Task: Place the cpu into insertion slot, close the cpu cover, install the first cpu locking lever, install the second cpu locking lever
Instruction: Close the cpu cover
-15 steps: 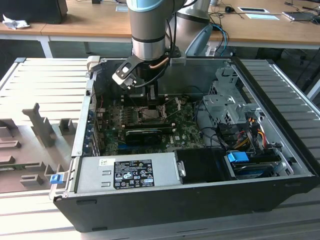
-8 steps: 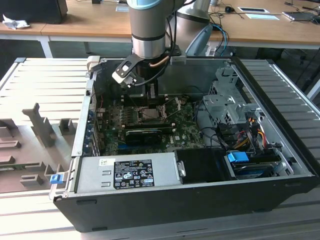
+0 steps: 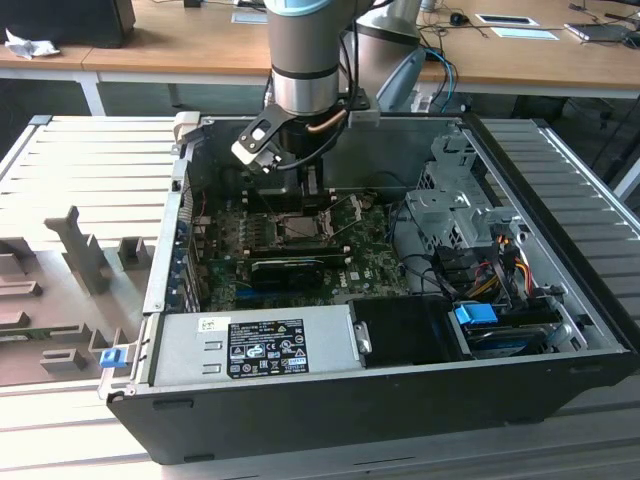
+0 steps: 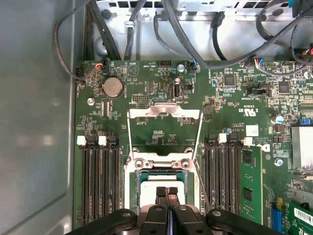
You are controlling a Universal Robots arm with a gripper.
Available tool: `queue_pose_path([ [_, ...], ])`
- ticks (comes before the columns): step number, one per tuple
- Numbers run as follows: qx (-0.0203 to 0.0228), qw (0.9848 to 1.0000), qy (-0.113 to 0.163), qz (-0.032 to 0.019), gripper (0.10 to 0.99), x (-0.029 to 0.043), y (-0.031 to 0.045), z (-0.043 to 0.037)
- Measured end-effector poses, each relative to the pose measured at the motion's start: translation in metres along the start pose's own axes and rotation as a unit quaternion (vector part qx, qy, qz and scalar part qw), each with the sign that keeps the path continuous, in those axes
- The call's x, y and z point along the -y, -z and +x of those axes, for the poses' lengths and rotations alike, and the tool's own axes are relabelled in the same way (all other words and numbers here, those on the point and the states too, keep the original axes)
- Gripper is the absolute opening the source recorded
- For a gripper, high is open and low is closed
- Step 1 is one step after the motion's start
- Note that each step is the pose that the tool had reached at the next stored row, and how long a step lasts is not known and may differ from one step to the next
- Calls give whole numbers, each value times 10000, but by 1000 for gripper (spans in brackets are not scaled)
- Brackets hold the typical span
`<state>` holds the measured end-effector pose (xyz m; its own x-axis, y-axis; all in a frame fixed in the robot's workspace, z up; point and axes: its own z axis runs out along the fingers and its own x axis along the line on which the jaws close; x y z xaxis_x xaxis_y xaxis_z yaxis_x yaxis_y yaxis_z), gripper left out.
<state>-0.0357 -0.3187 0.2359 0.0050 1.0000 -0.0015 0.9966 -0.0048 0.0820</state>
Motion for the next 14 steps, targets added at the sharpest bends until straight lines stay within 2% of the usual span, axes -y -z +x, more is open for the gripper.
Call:
queue_pose_path([
  [9, -1, 10000, 1, -1, 106, -7, 95, 0],
  [12, 0, 10000, 0, 0, 106, -13, 168, 0],
  [14, -1, 10000, 0, -1, 106, -15, 185, 0],
])
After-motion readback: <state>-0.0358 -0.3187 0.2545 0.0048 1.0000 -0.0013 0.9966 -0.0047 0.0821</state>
